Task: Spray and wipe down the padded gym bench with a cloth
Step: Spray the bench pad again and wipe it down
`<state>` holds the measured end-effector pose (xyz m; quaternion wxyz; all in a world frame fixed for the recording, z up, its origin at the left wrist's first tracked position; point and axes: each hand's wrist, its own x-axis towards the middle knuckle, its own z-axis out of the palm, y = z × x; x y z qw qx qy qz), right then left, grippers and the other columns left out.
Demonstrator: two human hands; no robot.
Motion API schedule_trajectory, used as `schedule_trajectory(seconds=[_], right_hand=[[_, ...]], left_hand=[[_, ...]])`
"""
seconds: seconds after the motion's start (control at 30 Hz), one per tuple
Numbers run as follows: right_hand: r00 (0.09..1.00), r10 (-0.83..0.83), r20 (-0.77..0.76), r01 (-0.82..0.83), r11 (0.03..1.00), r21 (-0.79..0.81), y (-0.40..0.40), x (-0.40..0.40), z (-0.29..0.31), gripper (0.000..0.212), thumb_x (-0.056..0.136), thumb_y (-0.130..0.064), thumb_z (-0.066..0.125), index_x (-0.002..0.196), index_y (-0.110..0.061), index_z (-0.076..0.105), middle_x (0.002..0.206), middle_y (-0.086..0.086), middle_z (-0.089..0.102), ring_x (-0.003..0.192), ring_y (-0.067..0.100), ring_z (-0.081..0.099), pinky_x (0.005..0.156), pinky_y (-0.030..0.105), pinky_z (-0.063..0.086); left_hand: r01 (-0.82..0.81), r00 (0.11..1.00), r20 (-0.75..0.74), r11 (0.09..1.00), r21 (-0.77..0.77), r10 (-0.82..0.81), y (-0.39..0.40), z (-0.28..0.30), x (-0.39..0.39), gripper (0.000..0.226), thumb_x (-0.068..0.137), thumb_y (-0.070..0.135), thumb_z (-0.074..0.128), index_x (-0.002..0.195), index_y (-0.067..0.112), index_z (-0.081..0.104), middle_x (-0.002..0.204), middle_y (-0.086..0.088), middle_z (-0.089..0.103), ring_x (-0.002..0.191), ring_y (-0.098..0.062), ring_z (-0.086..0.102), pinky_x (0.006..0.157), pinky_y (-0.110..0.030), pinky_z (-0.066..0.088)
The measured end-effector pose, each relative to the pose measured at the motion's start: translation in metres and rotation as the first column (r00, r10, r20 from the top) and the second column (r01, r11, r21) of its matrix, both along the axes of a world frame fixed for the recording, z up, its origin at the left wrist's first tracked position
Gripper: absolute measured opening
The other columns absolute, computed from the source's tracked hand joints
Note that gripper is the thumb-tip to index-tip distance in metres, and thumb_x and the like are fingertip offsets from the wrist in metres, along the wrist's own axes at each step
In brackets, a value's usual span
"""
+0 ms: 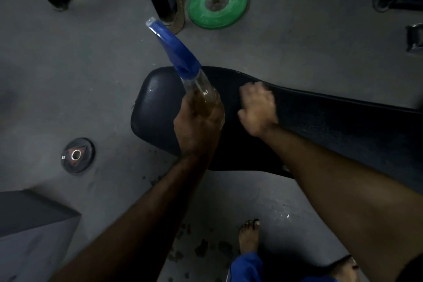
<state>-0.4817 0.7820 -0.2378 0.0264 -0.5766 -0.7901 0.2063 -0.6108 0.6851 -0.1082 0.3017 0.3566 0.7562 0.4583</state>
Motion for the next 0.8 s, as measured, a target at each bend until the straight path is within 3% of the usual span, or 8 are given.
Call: schedule_trajectory(seconds=[0.1,0.17,0.23,0.4,0.53,0.67,0.7,0.8], right_hand=[[0.921,0.379,-0.092,-0.38,0.925,0.004,0.002,-0.005,-0.002,0.073,0.093,-0.028,0.055,0.158,-0.023,0.022,0.167,-0.001,0.019,0.155,0.022,0.007,0.126,0.05,0.008],[0.971,0.238,-0.038,-0.235,0.97,0.064,-0.001,0.02,-0.01,0.073,0.09,-0.03,0.056,0.157,-0.023,0.026,0.166,0.002,0.024,0.155,0.023,0.011,0.125,0.046,0.009],[0.995,-0.1,-0.018,0.101,0.993,0.067,-0.036,0.034,-0.011,0.078,0.088,-0.034,0.059,0.157,-0.019,0.027,0.165,0.006,0.025,0.154,0.028,0.012,0.124,0.047,0.008],[0.942,0.336,-0.011,-0.336,0.942,-0.018,-0.087,0.057,-0.003,0.085,0.088,-0.035,0.063,0.158,-0.026,0.017,0.167,-0.001,0.014,0.155,0.024,0.006,0.124,0.045,0.004],[0.97,-0.242,0.024,0.241,0.97,0.036,-0.094,0.079,-0.008,0.083,0.083,-0.035,0.06,0.157,-0.017,0.026,0.164,0.011,0.026,0.153,0.033,0.015,0.123,0.052,0.013],[0.96,0.278,-0.012,-0.277,0.959,0.057,-0.134,0.084,-0.016,0.081,0.084,-0.029,0.059,0.157,-0.02,0.026,0.165,0.004,0.023,0.154,0.027,0.014,0.124,0.05,0.01],[0.953,0.302,0.009,-0.302,0.95,0.073,-0.124,0.1,-0.015,0.079,0.086,-0.025,0.061,0.157,-0.023,0.028,0.165,0.003,0.025,0.154,0.026,0.015,0.123,0.047,0.009],[0.995,-0.099,0.026,0.1,0.995,-0.013,-0.112,0.137,-0.002,0.074,0.089,-0.018,0.061,0.156,-0.024,0.031,0.165,0.002,0.025,0.154,0.025,0.015,0.125,0.044,0.012]], left_hand=[[-0.003,0.999,-0.052,1.0,0.022,0.004,0.005,-0.002,0.0,0.031,0.084,0.029,0.071,0.111,0.031,0.057,0.093,0.021,0.066,0.089,0.01,0.064,0.078,-0.02,0.054],[-0.012,0.999,-0.049,1.0,0.018,0.013,0.004,0.0,-0.002,0.026,0.086,0.029,0.071,0.106,0.036,0.055,0.091,0.018,0.066,0.086,0.008,0.064,0.079,-0.024,0.056],[-0.003,0.999,-0.032,1.0,-0.008,0.002,0.0,0.003,-0.001,0.027,0.086,0.029,0.07,0.106,0.038,0.055,0.095,0.016,0.067,0.087,0.007,0.065,0.081,-0.026,0.057],[0.019,1.0,0.02,0.999,-0.041,-0.019,-0.01,0.006,0.015,0.035,0.083,0.029,0.071,0.115,0.029,0.059,0.101,0.015,0.068,0.092,0.006,0.064,0.085,-0.029,0.056],[0.039,0.999,0.026,0.998,-0.045,-0.038,-0.017,0.01,0.025,0.034,0.082,0.026,0.073,0.113,0.03,0.06,0.094,0.017,0.067,0.084,0.009,0.064,0.078,-0.023,0.054],[0.045,0.999,0.007,0.996,-0.073,-0.044,-0.023,0.015,0.036,0.033,0.08,0.028,0.073,0.11,0.033,0.06,0.094,0.015,0.068,0.084,0.006,0.064,0.081,-0.028,0.056],[0.055,0.998,0.007,0.996,-0.075,-0.054,-0.026,0.017,0.039,0.032,0.08,0.028,0.073,0.108,0.033,0.06,0.093,0.015,0.068,0.083,0.005,0.064,0.08,-0.028,0.056],[0.077,0.997,0.02,0.994,-0.079,-0.075,-0.039,0.026,0.049,0.029,0.08,0.028,0.073,0.101,0.041,0.058,0.088,0.017,0.067,0.079,0.008,0.064,0.073,-0.021,0.053]])
